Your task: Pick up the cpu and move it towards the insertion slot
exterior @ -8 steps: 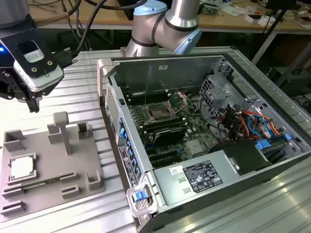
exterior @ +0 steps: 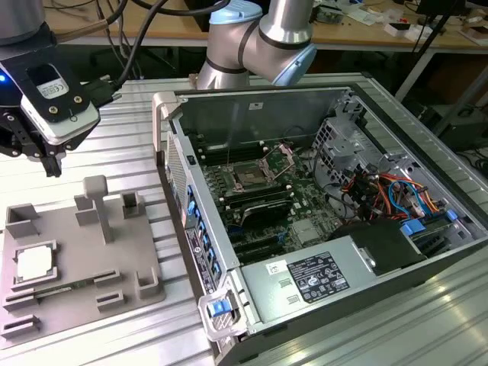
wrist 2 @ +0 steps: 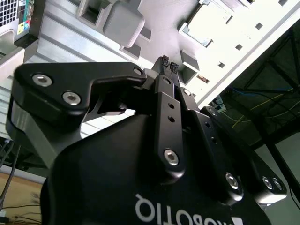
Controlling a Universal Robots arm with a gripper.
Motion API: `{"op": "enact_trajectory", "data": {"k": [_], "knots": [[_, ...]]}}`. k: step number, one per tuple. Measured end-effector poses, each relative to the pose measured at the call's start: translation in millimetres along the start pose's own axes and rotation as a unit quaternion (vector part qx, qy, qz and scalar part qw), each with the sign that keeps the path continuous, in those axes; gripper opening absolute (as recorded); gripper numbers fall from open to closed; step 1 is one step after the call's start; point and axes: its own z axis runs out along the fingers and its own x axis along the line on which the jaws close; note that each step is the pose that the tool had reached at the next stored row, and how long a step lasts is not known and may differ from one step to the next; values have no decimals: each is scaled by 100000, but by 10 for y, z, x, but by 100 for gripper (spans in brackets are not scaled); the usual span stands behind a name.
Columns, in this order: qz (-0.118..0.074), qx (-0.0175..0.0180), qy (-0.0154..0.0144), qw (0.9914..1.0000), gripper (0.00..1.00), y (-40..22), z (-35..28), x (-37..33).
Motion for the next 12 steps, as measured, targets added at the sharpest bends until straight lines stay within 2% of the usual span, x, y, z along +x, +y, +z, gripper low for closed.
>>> {"op": "enact_trajectory", "data": {"k": [5,12], "knots": [[-6,-1,1,100000,11,-2,7,27],[1,2,1,100000,11,-2,7,28]]}}
